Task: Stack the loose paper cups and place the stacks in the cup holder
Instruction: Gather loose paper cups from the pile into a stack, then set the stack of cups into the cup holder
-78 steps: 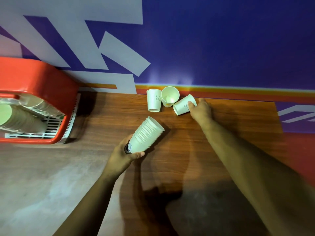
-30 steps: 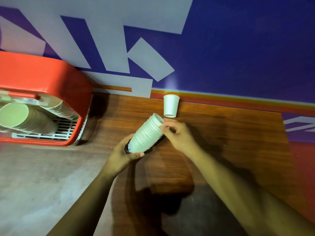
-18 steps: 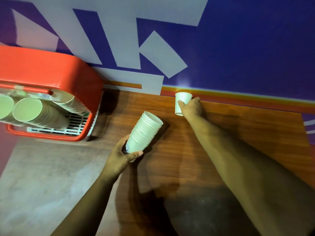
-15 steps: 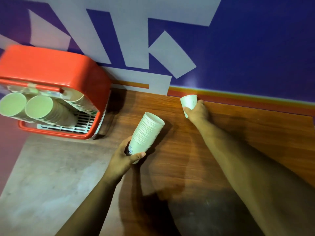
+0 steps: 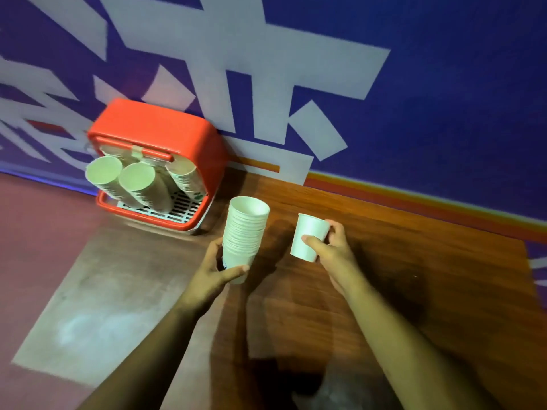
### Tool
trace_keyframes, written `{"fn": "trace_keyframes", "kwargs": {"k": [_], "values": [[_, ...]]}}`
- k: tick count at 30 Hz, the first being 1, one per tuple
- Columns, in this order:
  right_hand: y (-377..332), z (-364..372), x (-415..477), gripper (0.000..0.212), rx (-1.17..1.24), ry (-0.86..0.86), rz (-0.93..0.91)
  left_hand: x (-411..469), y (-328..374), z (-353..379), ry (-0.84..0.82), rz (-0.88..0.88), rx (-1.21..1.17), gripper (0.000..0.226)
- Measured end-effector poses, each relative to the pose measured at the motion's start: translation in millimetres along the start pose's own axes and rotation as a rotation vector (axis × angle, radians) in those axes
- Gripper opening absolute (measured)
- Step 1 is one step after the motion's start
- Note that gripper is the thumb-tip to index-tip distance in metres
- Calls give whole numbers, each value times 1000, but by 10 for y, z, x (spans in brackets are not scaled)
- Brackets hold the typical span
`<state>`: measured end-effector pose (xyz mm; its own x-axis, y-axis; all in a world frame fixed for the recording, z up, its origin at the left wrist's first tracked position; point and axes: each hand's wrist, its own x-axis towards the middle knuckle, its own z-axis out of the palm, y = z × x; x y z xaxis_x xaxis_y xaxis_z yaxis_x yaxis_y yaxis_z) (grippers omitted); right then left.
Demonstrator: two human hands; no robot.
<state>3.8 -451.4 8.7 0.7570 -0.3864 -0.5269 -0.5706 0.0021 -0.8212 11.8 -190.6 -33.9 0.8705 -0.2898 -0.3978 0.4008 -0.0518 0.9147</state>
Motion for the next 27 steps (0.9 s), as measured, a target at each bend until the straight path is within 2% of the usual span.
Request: {"fn": "trace_keyframes", "kwargs": {"k": [2,8,14,22,27], "values": [[-67,7,-162,68,-7,-17,-40,-181,124,-27,21,35,-11,88],[-103,-7,-662,69,10,-154,-110,-878,267,-92,179,118,-82,87],[-61,70,-1075,82,25,-246,-125,-1398,287,-249,265,152,-54,85],[-317,353,-1404,72,-71,-269,-210,-1544,424,-712,289,222,-36,91],[-601,1046,-1471,66,-107,-252,-279,-1408,482,-1382,284,234,5,90]]}}
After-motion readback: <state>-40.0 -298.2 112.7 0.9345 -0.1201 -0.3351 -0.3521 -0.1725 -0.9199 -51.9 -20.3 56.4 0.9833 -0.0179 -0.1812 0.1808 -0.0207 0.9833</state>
